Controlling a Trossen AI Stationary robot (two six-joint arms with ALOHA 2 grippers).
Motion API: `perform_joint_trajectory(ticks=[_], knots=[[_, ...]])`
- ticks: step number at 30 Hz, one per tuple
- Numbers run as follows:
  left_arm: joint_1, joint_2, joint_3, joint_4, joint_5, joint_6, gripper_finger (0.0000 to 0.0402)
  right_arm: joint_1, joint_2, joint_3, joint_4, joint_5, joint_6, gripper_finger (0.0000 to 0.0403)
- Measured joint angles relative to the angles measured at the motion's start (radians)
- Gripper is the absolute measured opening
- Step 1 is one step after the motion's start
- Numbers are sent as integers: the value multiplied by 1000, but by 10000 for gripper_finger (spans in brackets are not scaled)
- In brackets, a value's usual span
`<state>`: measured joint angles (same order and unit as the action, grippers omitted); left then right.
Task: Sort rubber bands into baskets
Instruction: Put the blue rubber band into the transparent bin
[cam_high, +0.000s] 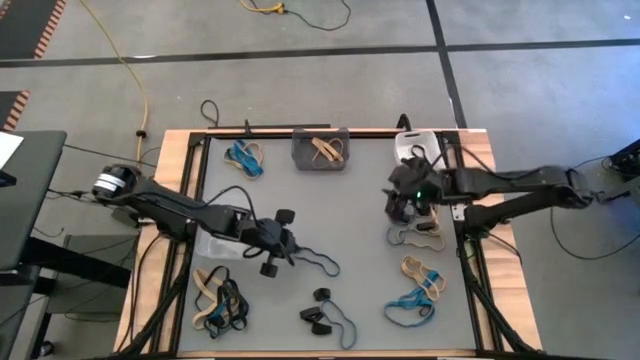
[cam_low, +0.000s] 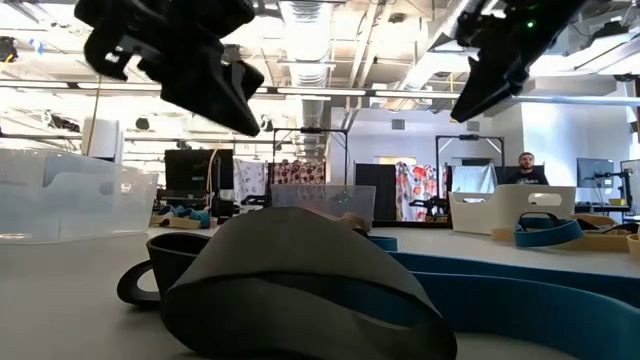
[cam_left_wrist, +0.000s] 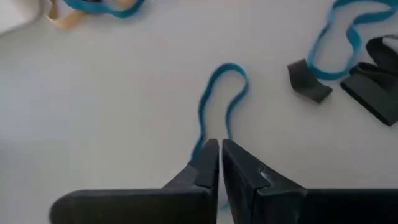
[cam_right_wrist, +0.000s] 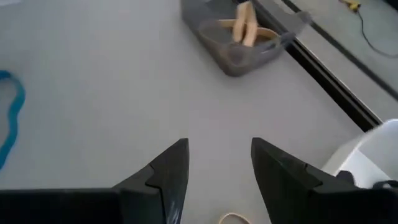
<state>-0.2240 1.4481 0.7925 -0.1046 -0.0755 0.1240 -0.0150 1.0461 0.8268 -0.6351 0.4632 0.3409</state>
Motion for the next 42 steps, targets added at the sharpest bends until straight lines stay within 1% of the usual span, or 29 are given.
perform_joint_trajectory(ticks=[3,9,11,13,16,19,22,25,26,30,34,37,42], knots=[[-3,71,0,11,25,-23,55,74,39,0,21,49,25,200],[5,208,0,97,27,-58,159,188,120,0,100,110,57,200],[15,237,6,109,28,-64,177,221,146,0,128,124,68,200],[23,262,19,110,48,-68,181,252,178,0,164,141,73,200],[26,304,35,111,109,-67,167,295,231,0,204,150,78,201],[25,345,60,91,122,-60,134,331,282,0,254,150,79,201],[26,380,95,44,122,-42,85,357,327,0,295,166,77,201],[26,393,133,-8,100,-27,22,363,355,0,321,169,73,201],[26,394,146,-26,87,-22,12,363,364,0,324,169,72,201],[25,385,209,-139,19,15,2,362,402,0,337,172,71,201],[28,357,306,-337,-98,49,0,370,453,0,339,173,93,201],[26,327,370,-528,-183,51,0,383,499,0,348,174,104,201],[27,243,453,-789,-287,-1,0,416,572,0,355,177,147,201]])
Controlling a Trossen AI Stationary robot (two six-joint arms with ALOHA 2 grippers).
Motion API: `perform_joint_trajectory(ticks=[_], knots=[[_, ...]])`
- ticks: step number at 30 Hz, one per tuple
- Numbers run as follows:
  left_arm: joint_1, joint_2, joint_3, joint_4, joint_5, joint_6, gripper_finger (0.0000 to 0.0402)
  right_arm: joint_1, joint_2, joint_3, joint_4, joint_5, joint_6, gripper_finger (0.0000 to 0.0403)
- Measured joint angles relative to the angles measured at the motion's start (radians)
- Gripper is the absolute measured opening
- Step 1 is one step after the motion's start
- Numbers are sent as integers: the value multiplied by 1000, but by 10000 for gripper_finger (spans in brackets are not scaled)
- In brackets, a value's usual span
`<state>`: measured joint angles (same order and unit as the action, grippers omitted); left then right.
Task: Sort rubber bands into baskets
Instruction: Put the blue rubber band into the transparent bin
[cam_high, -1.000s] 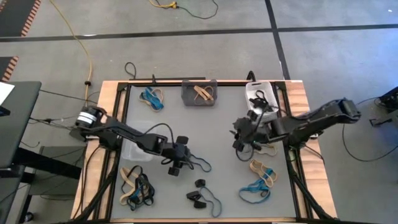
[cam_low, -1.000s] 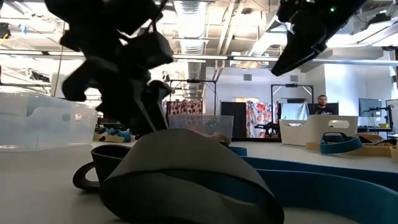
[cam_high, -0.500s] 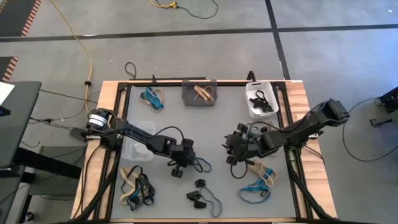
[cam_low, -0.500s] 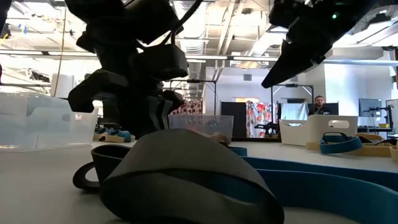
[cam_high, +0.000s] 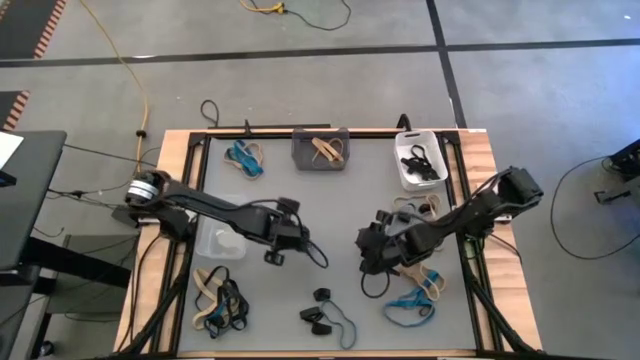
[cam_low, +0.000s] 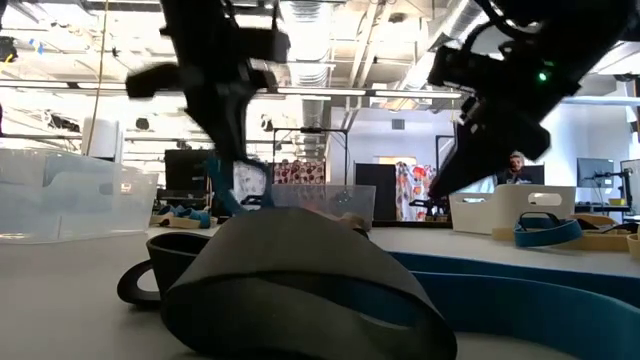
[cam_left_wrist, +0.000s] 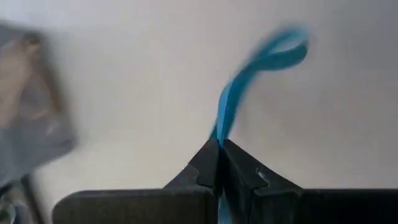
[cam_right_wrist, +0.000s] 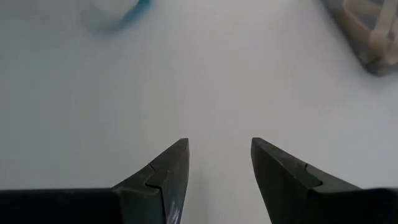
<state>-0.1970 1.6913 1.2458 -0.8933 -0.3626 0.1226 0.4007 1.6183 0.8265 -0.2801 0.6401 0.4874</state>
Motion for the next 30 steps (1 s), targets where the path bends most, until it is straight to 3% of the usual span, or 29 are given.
perform_joint_trajectory(ticks=[5,17,23,30], knots=[[0,-117,41,-198,-44,-98,0,26,36,0,15,48,3,201],[-31,-386,55,-661,-40,-449,0,25,37,0,29,67,2,201],[-43,-474,26,-680,29,-539,0,25,37,0,32,68,3,201],[-43,-486,-114,-678,110,-576,0,44,37,0,35,67,19,201]])
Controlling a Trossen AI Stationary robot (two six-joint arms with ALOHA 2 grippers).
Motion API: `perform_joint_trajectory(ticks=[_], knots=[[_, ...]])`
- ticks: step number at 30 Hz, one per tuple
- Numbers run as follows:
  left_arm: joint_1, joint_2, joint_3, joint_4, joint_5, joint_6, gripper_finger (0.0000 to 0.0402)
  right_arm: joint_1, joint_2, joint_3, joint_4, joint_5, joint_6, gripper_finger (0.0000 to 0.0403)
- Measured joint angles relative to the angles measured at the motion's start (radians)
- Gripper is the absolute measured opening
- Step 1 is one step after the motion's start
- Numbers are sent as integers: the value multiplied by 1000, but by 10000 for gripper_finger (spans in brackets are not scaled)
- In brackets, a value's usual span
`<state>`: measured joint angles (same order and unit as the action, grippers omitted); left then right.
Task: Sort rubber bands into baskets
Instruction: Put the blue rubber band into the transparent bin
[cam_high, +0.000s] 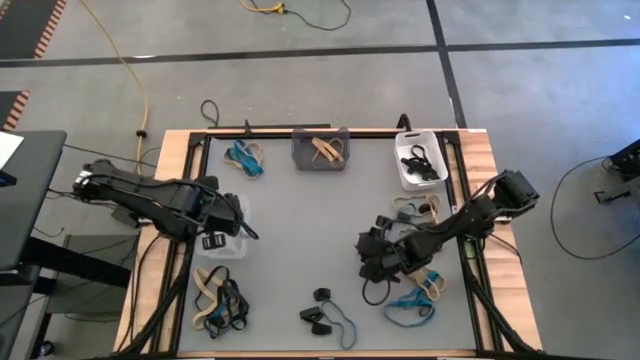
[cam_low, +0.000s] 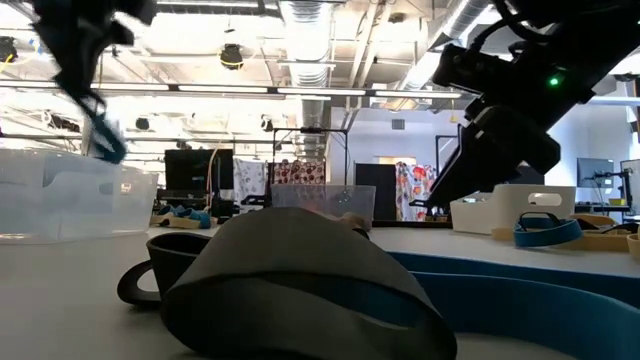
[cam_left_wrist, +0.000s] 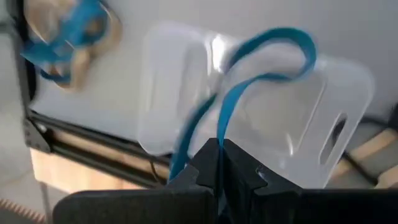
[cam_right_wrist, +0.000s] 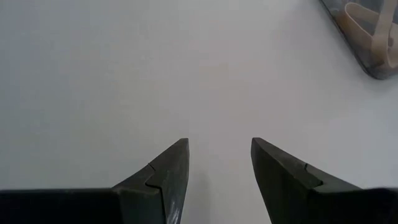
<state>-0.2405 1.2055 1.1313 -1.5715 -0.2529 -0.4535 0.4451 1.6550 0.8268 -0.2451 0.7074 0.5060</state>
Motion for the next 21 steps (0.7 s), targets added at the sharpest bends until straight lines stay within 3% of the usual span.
perform_joint_trajectory(ticks=[7,12,17,21], knots=[[0,37,-183,13,58,-19,0,38,0,0,0,0,18,201],[0,39,-289,120,80,-23,0,56,0,0,26,0,21,201],[0,40,-318,234,111,-26,2,66,0,0,46,1,20,201],[0,39,-300,316,117,-25,31,71,0,0,54,1,20,201]])
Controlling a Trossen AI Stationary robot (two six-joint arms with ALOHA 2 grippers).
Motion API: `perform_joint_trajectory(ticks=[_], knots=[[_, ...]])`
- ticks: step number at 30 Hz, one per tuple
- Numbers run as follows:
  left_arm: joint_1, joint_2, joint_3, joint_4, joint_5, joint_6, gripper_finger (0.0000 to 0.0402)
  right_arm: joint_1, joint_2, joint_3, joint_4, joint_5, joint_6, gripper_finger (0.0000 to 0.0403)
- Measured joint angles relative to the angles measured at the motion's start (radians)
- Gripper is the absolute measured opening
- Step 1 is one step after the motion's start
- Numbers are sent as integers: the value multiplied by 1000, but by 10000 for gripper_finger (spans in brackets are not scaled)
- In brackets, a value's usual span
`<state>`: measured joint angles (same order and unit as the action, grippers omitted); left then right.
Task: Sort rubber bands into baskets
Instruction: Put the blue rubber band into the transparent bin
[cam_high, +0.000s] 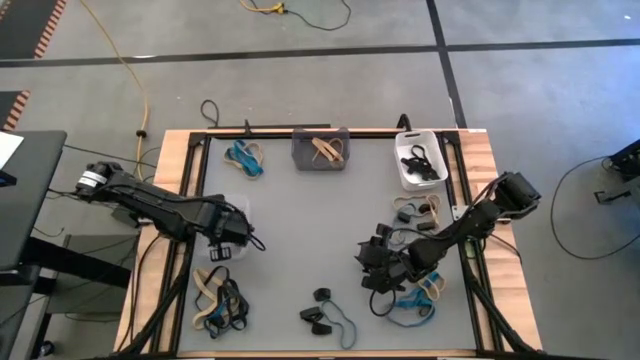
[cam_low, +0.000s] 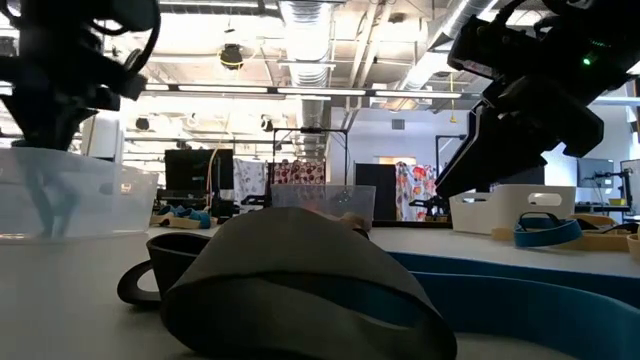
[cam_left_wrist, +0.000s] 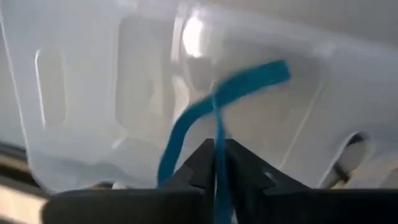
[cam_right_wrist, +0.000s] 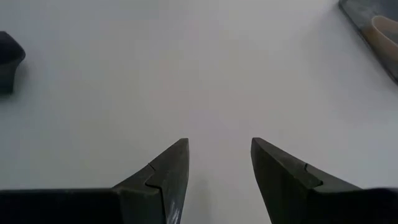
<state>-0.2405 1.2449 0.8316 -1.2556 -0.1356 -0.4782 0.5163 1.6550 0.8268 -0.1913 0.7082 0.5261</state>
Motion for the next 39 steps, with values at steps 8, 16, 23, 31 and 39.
perform_joint_trajectory(ticks=[8,16,23,31,39], knots=[[0,0,77,121,0,-32,140,21,0,0,0,0,-1,201],[-27,0,119,532,37,44,175,29,0,0,0,0,-3,201],[-86,22,121,894,16,187,176,28,0,0,0,0,-3,201],[-157,285,122,1149,27,355,176,28,0,0,0,0,-4,201],[-160,593,275,1255,105,457,176,28,0,0,1,0,-4,201]])
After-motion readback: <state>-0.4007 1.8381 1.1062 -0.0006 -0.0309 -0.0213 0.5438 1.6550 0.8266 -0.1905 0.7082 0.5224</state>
